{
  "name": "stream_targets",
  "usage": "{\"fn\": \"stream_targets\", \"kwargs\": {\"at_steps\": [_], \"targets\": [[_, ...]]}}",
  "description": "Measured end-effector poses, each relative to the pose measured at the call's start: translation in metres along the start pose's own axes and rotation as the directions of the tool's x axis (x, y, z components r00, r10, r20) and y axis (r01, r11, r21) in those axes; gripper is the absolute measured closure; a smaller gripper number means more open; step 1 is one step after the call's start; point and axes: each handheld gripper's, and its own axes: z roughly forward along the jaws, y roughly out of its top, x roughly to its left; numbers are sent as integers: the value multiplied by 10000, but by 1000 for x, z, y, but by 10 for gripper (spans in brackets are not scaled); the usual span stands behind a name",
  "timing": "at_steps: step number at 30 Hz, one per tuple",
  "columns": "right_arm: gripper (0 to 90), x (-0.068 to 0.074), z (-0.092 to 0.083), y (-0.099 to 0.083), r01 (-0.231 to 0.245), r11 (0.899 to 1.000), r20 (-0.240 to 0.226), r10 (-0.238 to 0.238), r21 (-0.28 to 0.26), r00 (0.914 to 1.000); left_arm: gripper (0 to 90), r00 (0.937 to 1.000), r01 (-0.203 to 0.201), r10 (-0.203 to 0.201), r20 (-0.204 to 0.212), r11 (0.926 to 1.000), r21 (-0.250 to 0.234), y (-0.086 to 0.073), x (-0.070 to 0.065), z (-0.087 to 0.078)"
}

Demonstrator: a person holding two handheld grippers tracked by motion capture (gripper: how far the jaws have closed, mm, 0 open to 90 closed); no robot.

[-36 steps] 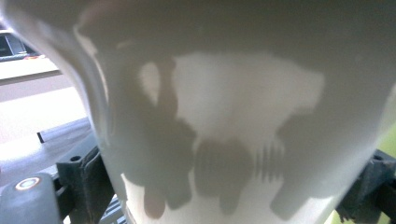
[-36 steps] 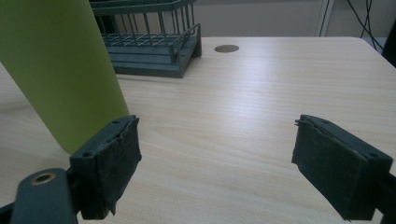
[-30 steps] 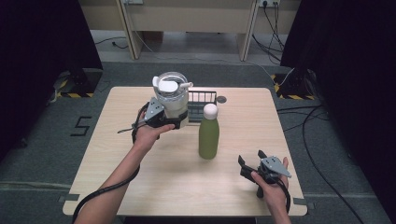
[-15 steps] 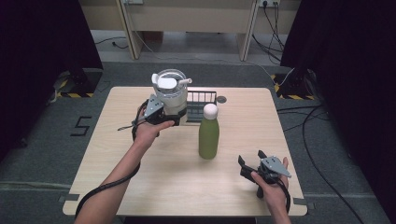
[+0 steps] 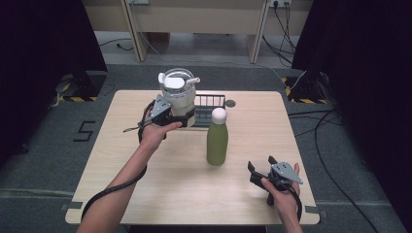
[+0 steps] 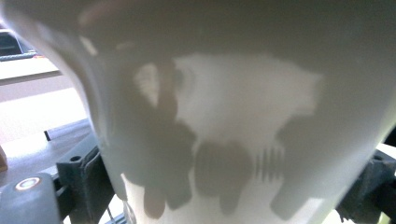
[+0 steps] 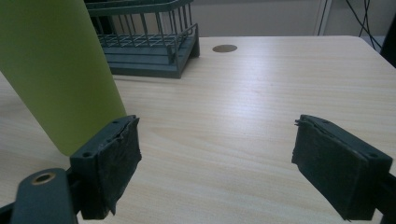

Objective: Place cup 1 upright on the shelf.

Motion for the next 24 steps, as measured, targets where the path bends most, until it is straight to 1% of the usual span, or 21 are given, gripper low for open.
{"fn": "stream_targets", "kwargs": {"at_steps": [4, 6, 10, 11, 20, 22, 24], "targets": [[149, 0, 0, 0, -7, 10000, 29, 7, 19, 10000, 104, 9999, 98, -98, -44, 10000, -20, 1, 2, 4], [148, -1, 0, 0, -18, 10000, 53, 19, -25, 10000, 104, 10000, 66, -66, -67, 10000, -45, 3, 3, 6], [148, -1, 0, -1, -33, 10000, 59, 33, 5, 10000, 104, 9999, 112, -112, -21, 9999, -53, 5, 4, 9], [148, -1, -1, -1, -44, 10000, 68, 44, 4, 10000, 104, 9998, 174, -174, -17, 9998, -85, 6, 4, 10], [149, -1, 0, -1, -29, 10000, 57, 29, 9, 10000, 104, 10000, 43, -43, -82, 10000, -51, 11, 9, 16], [149, -1, 0, -1, -19, 10000, 53, 19, 7, 10000, 104, 9999, 140, -141, -74, 9999, -76, 11, 10, 18], [149, -1, -1, -1, -65, 10000, 57, 65, -1, 10000, 104, 9998, 122, -123, -133, 9999, -63, 12, 11, 19]]}}
